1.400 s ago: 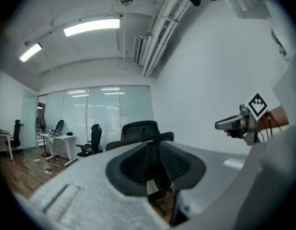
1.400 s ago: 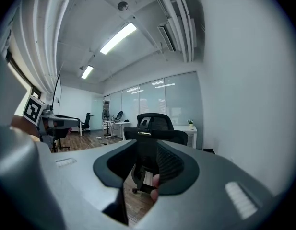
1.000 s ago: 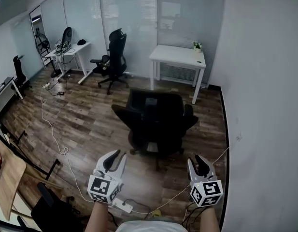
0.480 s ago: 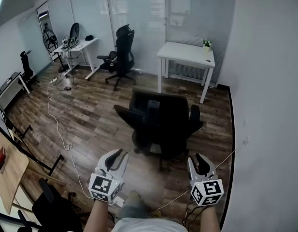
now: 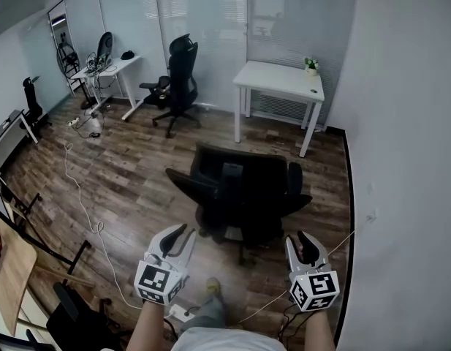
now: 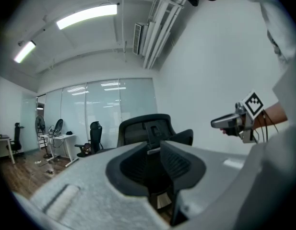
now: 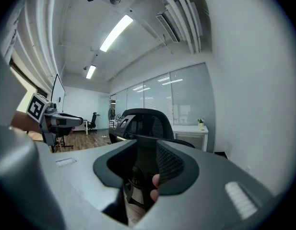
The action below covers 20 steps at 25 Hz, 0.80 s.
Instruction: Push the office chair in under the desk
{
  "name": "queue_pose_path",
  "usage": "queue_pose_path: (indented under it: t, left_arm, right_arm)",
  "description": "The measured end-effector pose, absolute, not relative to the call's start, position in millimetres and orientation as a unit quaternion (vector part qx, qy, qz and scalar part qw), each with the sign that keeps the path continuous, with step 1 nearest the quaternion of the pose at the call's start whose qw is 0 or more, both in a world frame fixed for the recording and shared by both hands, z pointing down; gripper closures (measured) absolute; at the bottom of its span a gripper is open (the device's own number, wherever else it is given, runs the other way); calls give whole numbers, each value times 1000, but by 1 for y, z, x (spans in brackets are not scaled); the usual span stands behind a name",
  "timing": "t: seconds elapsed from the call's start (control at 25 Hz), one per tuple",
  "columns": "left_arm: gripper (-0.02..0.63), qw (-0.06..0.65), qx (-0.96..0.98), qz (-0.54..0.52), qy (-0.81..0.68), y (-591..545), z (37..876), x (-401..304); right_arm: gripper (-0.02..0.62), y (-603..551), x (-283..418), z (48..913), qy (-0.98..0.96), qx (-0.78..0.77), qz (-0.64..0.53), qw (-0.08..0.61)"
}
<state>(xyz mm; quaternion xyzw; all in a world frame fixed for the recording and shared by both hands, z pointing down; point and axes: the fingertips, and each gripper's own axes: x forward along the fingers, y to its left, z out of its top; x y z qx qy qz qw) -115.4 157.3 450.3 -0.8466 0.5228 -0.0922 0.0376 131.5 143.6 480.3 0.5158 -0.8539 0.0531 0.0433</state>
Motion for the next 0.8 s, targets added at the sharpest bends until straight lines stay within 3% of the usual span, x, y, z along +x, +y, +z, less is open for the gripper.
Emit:
queue_pose_path:
  t: [0.8]
  left_arm:
    - [522, 5, -879, -92, 467, -69, 461, -197]
  right_arm:
    - [489, -47, 60, 468, -831, 549, 49, 71]
